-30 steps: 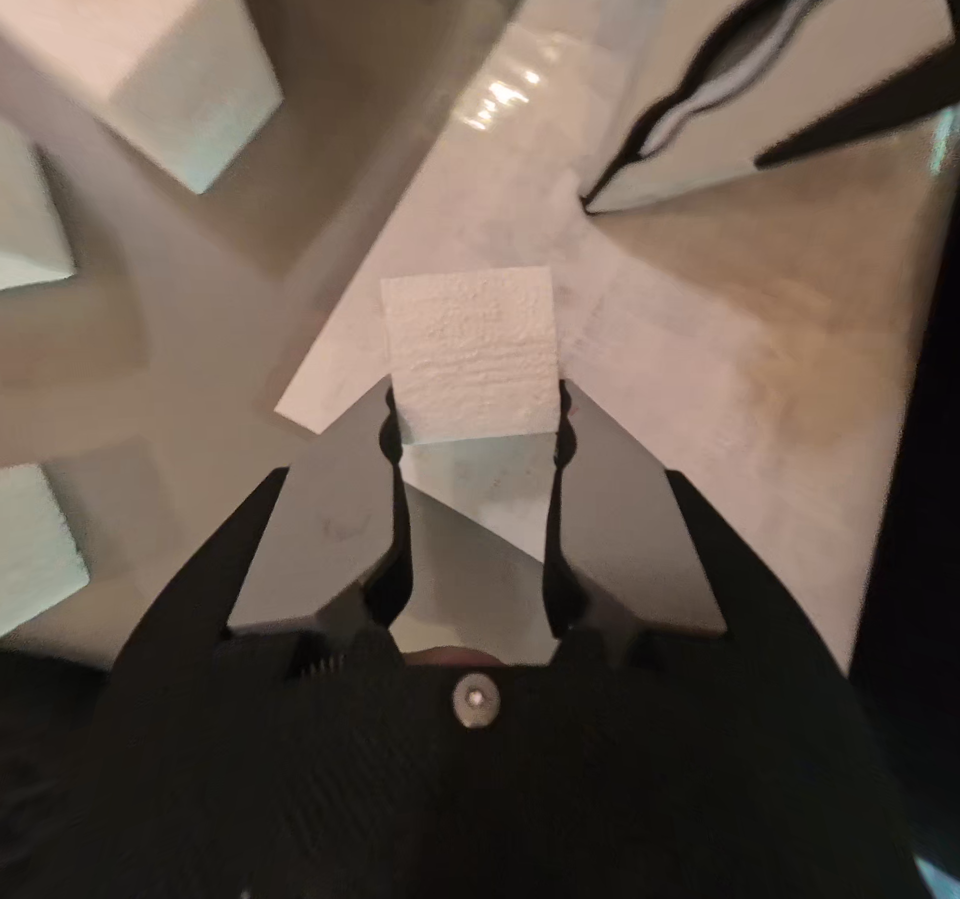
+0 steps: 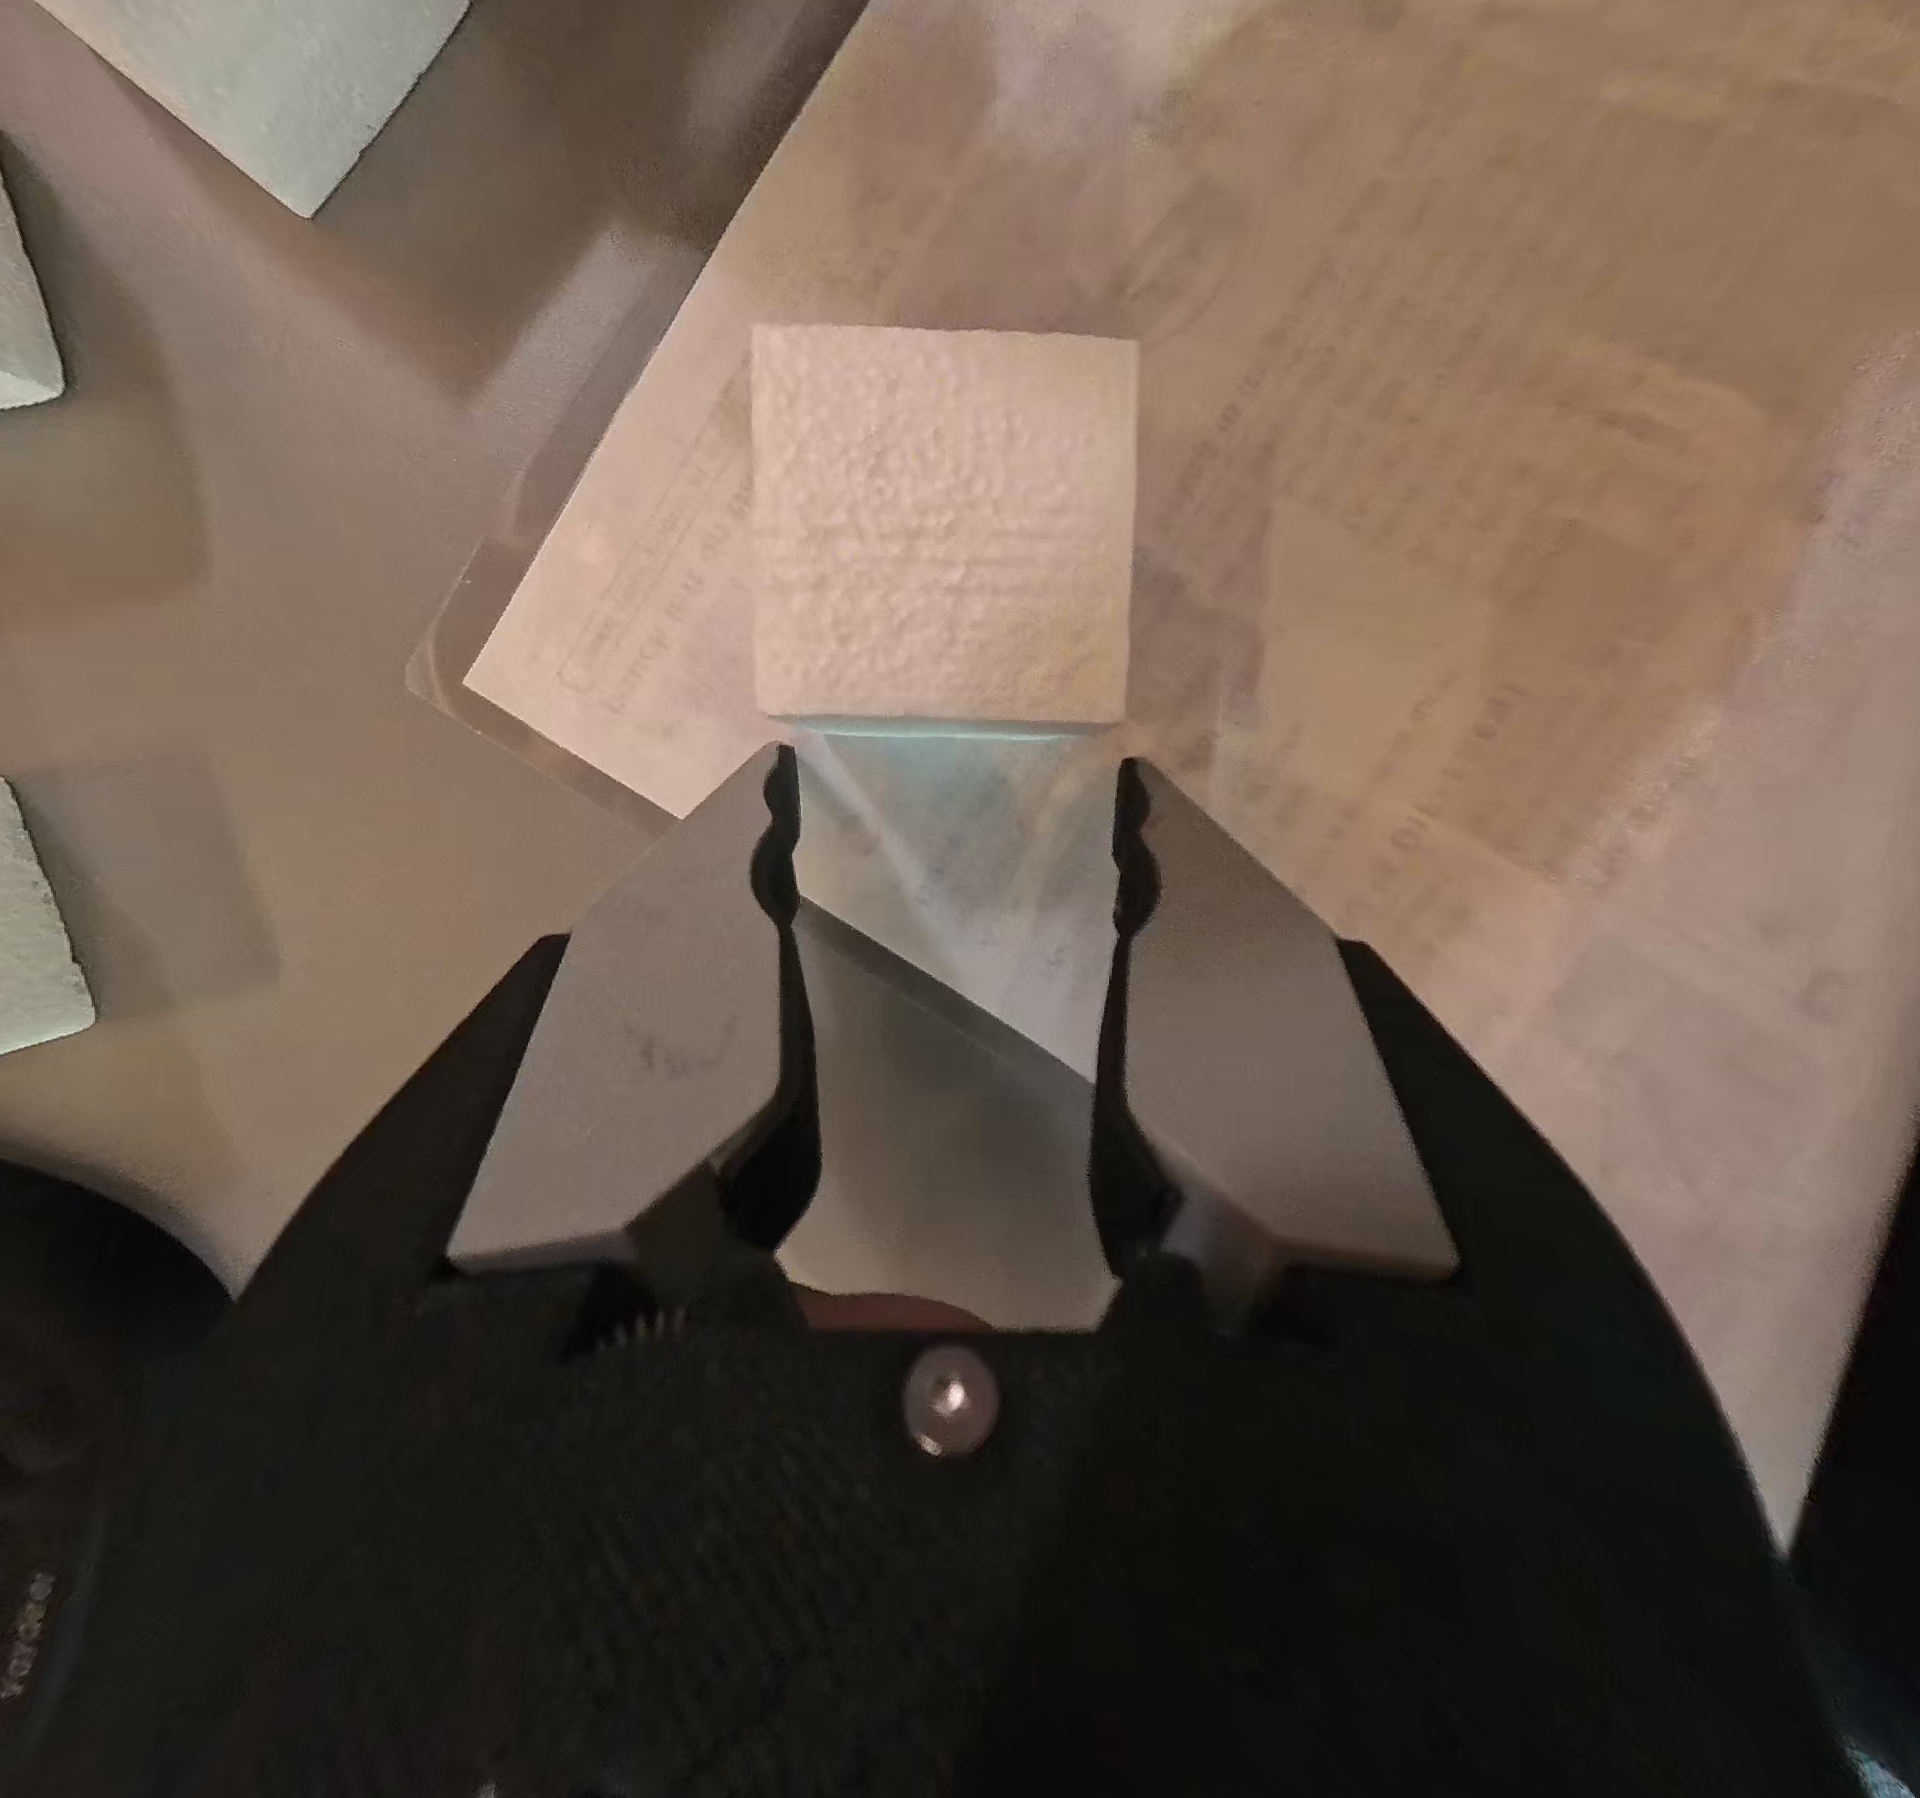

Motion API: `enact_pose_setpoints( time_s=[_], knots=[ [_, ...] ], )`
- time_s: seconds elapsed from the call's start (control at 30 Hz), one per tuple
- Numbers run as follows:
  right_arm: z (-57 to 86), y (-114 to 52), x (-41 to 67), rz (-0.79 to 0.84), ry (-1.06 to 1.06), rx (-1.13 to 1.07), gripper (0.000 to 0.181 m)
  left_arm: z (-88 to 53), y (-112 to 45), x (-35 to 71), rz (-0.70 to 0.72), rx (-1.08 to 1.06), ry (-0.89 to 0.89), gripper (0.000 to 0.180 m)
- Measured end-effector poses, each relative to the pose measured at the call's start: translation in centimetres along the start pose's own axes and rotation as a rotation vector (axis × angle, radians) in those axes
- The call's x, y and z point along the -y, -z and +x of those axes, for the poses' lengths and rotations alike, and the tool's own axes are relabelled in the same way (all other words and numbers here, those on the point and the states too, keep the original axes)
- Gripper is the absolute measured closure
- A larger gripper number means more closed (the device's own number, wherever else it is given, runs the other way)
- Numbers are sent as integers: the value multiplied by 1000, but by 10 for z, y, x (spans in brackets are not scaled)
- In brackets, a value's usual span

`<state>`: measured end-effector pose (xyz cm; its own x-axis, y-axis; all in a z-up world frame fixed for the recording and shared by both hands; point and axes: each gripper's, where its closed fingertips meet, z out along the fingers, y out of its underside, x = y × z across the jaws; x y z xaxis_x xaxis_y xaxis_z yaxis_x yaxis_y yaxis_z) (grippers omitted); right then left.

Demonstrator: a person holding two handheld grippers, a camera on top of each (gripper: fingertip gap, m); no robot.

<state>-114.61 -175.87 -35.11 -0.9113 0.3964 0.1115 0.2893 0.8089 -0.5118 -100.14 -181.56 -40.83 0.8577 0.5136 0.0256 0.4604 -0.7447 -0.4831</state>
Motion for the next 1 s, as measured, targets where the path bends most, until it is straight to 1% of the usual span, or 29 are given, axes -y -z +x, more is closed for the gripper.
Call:
enact_pose_setpoints(
  time_s=[0.03,0.1,0.13,0.2,0.23,0.3,0.37,0.5,0.6,0.67,0.73,0.83,1.0],
  knots=[
    [4,-5,4,-12,19,2,113,0,0,0,4,-1,7,120],
    [8,-17,7,-57,48,14,102,1,0,0,8,3,13,119],
    [8,-23,6,-82,63,26,102,1,0,0,9,6,13,118],
    [7,-37,0,-142,90,48,109,2,0,1,9,8,16,117],
    [8,-42,-4,-170,101,47,109,2,0,1,9,8,16,117],
    [4,-47,-7,-196,123,65,124,2,0,1,10,4,19,117],
    [-2,-41,-5,-184,97,93,124,2,0,1,17,-2,25,117],
    [-27,-3,10,-67,85,188,124,1,0,2,42,7,39,119],
    [-57,34,20,3,156,288,124,-1,0,4,75,14,85,122],
    [-79,52,23,26,228,341,124,-4,1,5,99,14,137,128],
    [-97,59,19,15,297,365,124,-9,1,7,117,8,201,138],
    [-103,50,9,-41,368,323,124,-14,2,7,126,-8,246,149],
    [-108,33,7,-100,391,288,124,-13,2,6,129,-13,242,150]
  ],
)
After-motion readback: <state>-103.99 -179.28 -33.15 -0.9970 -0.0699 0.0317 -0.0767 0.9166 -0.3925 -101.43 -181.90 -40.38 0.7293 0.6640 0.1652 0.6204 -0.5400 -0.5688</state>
